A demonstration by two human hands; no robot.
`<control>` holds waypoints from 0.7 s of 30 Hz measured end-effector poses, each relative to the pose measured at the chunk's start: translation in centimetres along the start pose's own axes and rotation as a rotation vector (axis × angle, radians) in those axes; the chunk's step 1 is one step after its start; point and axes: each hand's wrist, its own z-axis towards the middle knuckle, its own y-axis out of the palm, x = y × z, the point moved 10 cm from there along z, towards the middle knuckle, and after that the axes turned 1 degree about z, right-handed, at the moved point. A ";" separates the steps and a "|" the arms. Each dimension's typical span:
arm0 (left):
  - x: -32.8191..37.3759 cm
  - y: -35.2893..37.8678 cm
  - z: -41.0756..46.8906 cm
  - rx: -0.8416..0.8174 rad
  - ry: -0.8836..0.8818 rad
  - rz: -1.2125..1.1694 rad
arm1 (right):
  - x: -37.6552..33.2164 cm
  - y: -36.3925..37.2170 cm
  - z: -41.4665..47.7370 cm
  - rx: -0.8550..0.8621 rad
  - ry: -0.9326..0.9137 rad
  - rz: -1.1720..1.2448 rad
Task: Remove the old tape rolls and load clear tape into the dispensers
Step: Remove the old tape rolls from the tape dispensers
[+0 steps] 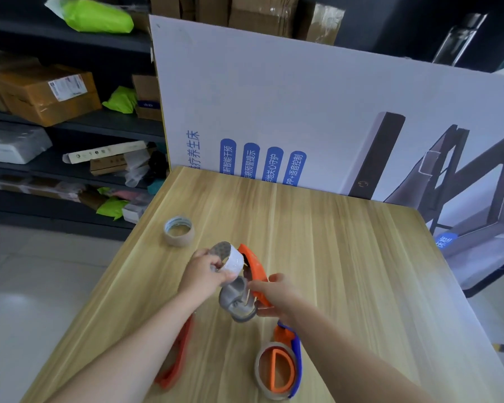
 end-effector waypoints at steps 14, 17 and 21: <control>-1.9 6.1 6.1 -0.077 0.164 0.564 | 4.2 -0.8 6.1 0.199 0.055 -0.174; -2.1 7.0 8.1 -0.137 0.123 0.556 | 3.4 -1.1 6.9 0.228 0.044 -0.186; -1.9 7.9 10.8 -0.150 0.127 0.533 | 3.5 -1.1 8.3 0.246 0.042 -0.149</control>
